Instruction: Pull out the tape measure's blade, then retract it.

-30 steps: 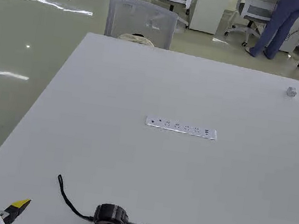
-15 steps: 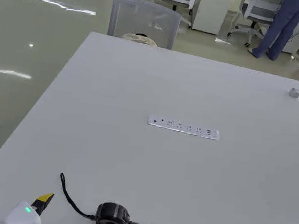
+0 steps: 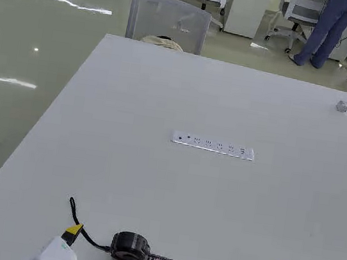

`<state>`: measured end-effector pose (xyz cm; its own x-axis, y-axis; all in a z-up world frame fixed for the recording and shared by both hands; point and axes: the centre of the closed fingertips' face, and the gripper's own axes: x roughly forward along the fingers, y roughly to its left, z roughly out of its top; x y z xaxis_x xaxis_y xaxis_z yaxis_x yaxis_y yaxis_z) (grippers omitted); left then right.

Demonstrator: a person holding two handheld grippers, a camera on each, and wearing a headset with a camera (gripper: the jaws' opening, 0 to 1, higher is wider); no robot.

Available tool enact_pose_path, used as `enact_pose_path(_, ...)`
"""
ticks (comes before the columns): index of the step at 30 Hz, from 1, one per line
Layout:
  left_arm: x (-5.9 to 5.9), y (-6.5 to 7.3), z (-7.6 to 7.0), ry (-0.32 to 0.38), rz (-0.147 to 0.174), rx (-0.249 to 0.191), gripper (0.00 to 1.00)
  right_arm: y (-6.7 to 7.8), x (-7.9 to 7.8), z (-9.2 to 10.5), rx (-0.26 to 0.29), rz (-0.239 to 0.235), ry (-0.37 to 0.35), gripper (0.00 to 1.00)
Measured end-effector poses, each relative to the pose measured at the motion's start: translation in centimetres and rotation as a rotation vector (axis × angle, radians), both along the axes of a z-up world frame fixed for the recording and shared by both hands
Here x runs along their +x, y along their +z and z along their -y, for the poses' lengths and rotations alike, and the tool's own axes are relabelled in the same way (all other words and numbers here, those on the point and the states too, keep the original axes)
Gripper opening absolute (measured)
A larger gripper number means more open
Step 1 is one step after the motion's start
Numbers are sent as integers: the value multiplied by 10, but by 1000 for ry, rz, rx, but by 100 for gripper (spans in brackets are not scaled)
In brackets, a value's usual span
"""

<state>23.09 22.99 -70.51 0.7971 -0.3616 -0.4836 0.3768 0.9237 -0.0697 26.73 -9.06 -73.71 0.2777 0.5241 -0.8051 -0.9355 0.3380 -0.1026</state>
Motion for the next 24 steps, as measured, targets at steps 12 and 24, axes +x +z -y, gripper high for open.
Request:
enact_pose_path(12, 11, 3, 23, 1, 67, 5, 100, -21, 2, -16, -119, -95, 198, 68)
enact_pose_path(24, 23, 6, 31, 68, 92, -2, 100, -45, 12, -29, -240, -139, 366, 59)
